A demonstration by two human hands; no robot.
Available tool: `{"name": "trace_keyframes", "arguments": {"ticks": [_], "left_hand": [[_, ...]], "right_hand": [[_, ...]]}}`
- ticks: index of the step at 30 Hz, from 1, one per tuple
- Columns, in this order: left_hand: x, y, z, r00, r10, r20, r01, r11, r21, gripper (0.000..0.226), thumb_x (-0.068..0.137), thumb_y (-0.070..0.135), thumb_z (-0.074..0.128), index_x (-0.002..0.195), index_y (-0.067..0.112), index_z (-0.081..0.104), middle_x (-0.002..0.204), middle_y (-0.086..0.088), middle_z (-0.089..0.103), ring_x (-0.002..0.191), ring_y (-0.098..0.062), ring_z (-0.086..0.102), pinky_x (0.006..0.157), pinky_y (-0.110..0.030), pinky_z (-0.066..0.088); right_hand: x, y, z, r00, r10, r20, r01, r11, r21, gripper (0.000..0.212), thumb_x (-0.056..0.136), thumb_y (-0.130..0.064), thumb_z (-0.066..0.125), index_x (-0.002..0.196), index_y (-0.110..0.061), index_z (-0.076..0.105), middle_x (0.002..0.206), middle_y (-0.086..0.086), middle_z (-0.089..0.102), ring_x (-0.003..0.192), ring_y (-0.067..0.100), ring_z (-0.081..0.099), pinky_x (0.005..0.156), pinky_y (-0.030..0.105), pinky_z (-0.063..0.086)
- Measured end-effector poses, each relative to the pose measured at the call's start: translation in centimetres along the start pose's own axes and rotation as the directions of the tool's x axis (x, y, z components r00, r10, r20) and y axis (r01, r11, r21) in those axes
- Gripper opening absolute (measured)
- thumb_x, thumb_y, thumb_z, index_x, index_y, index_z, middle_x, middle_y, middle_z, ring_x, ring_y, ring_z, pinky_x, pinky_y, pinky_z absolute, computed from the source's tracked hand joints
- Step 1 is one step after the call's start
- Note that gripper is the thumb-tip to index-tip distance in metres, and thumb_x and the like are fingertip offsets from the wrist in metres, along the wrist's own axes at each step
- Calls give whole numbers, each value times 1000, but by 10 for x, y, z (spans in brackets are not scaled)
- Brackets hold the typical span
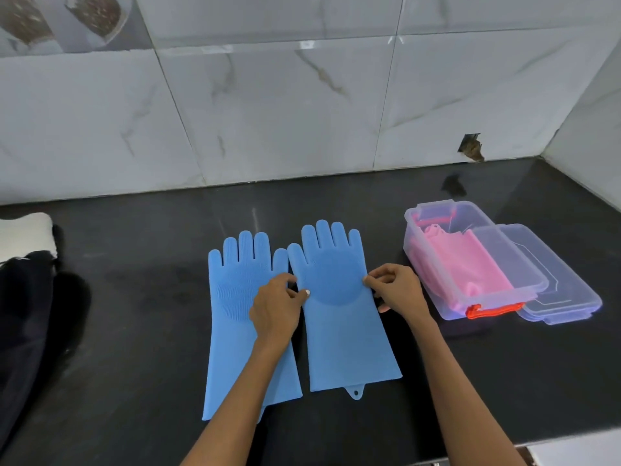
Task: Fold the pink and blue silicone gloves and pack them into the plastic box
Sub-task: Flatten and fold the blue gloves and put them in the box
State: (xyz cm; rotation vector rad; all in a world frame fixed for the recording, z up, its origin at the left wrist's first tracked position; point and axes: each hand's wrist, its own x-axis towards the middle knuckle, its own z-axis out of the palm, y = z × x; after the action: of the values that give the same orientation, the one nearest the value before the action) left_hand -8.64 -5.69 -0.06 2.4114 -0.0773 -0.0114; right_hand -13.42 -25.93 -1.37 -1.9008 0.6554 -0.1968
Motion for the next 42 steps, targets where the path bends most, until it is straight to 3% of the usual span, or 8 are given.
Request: {"name": "trace_keyframes", "arguments": {"ticks": [6, 13, 17, 21, 24, 28, 33, 42], "left_hand": [[-1, 2, 6, 998, 25, -59, -23, 999, 45, 21, 79, 37, 73, 78, 16, 72, 68, 7, 60, 63, -12, 57, 49, -16, 30], [-2, -1, -8, 1000, 21, -8, -21, 1000, 1, 25, 79, 39, 73, 88, 15, 75, 85, 0, 73, 76, -15, 65, 58, -20, 43], [2, -16, -43, 976, -72, -206, 47, 991, -124, 27, 86, 42, 63, 83, 17, 72, 83, 3, 71, 67, -6, 56, 52, -15, 35], [12, -48, -75, 917, -239, -319, 194, 967, -166, 27, 92, 38, 54, 95, 15, 68, 95, -1, 70, 82, -20, 60, 69, -29, 44], [9, -70, -79, 892, -334, -306, 300, 942, -152, 29, 94, 36, 50, 100, 11, 64, 97, -5, 69, 83, -22, 59, 69, -33, 43], [-2, -86, -76, 896, -377, -236, 361, 926, -107, 30, 94, 35, 50, 101, 10, 65, 96, -5, 68, 87, -25, 62, 68, -32, 44], [-5, -87, -72, 922, -355, -156, 333, 930, -155, 22, 88, 36, 61, 90, 16, 68, 86, 2, 69, 78, -15, 62, 64, -27, 45], [-3, -92, -72, 914, -392, -108, 368, 911, -187, 17, 87, 31, 64, 87, 14, 67, 83, 0, 69, 79, -18, 65, 71, -37, 56]], "right_hand": [[2, 0, -2, 999, 37, -22, -37, 999, 2, 8, 79, -17, 72, 81, -11, 67, 70, 5, 67, 61, 16, 65, 45, 25, 55], [1, -11, -2, 998, 64, 21, -60, 988, -140, 14, 81, -22, 72, 87, -12, 63, 78, 0, 66, 67, 10, 63, 49, 21, 51], [-11, -24, 10, 981, -90, -171, 62, 985, -162, 10, 85, -21, 68, 88, -16, 60, 82, -2, 63, 68, 3, 56, 61, 16, 42], [-30, -45, 46, 972, -216, -96, 198, 966, -167, 8, 89, -21, 61, 81, -19, 60, 73, -12, 58, 66, -2, 55, 54, 5, 36], [-43, -53, 81, 974, -224, 23, 225, 957, -181, 18, 90, -21, 59, 77, -11, 64, 68, -3, 65, 61, 5, 59, 52, 8, 44], [-56, -53, 115, 974, -199, 104, 216, 957, -192, 26, 92, -19, 56, 77, 1, 66, 69, 16, 68, 64, 25, 67, 63, 35, 56], [-54, -54, 126, 974, -225, 36, 225, 934, -279, 29, 89, -22, 61, 72, 1, 65, 64, 13, 65, 51, 14, 54, 47, 18, 40], [-48, -50, 129, 976, -212, 52, 218, 931, -294, 25, 90, -23, 60, 72, -7, 65, 58, 2, 61, 47, 5, 50, 45, 13, 37]]}}
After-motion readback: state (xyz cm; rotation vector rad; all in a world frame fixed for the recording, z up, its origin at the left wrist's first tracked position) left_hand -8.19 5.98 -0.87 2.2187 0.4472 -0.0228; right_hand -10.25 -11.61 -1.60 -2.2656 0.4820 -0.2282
